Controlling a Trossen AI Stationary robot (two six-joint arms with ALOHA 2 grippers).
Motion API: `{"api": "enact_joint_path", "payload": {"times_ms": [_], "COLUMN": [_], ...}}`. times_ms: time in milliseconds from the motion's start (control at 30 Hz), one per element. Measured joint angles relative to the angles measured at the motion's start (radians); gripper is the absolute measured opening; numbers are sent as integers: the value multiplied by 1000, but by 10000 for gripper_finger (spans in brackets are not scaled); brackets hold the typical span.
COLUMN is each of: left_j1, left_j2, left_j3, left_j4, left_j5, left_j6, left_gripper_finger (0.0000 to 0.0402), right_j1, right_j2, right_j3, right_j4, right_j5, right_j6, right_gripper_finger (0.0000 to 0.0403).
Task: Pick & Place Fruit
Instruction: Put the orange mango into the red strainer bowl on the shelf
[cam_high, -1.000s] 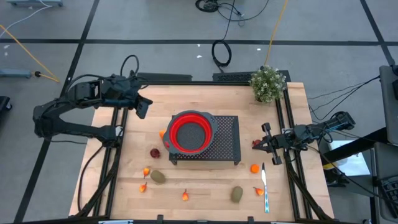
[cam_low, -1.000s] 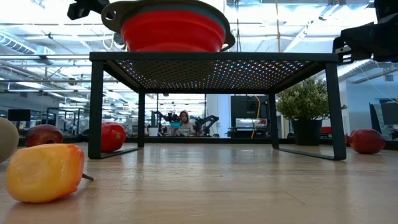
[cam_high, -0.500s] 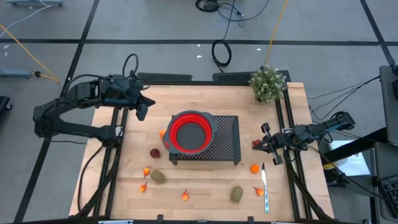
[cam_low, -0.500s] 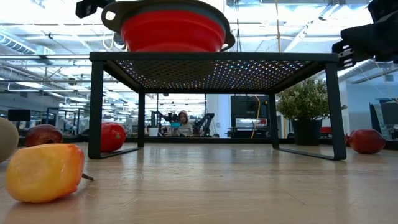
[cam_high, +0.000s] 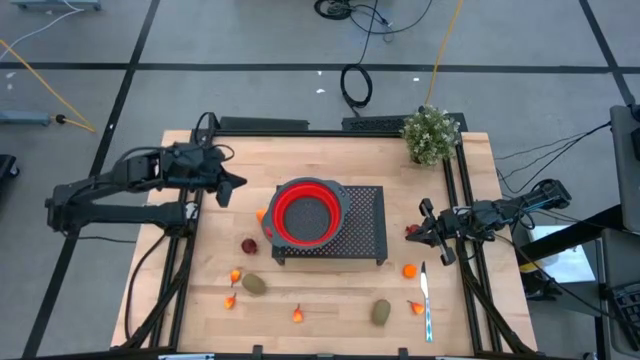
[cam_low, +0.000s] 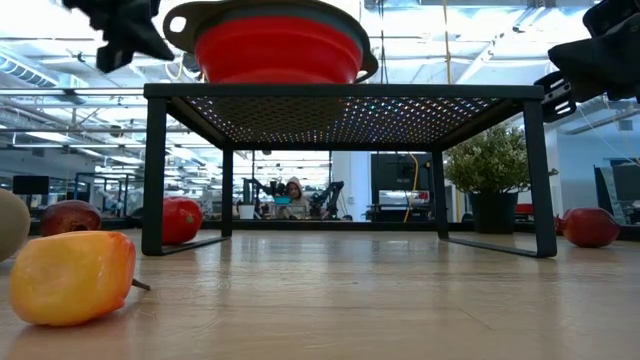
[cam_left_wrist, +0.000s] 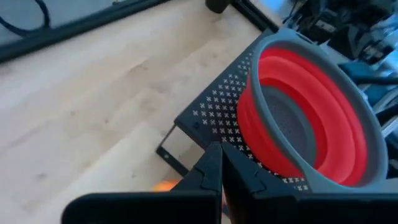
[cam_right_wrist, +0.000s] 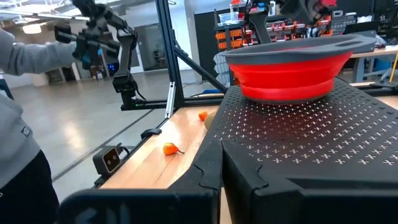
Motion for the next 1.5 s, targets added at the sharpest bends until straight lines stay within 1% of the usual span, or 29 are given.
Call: {"api": "enact_joint_path", "payload": {"times_ms": [100, 200, 333, 633, 833, 1000, 1133, 1300, 1500], "left_j1": [0, 0, 0, 0, 0, 0, 0, 0, 0], "left_j2": [-52, -81, -90, -89, -89, -77, -44, 16, 90], "left_j3": [-75, -128, -175, -276, -338, -367, -367, -367, -367], "left_j4": [34, 34, 32, 32, 33, 38, 74, 132, 187], "left_j5": [5, 6, 11, 65, 65, 57, 48, 47, 44], "left_j6": [-56, -95, -95, 32, 84, 179, 271, 455, 522], "left_gripper_finger": [3, 2, 2, 2, 1, 6, 1, 11, 3], "right_j1": [0, 0, 0, 0, 0, 0, 0, 0, 0], "right_j2": [0, 0, 0, 0, 0, 0, 0, 0, 0], "right_j3": [0, 0, 0, 0, 0, 0, 0, 0, 0], "right_j4": [0, 0, 0, 0, 0, 0, 0, 0, 0], "right_j5": [1, 3, 3, 3, 3, 3, 3, 4, 4], "right_j6": [0, 0, 0, 0, 0, 0, 0, 0, 0], "right_gripper_finger": [0, 0, 0, 0, 0, 0, 0, 0, 0]}}
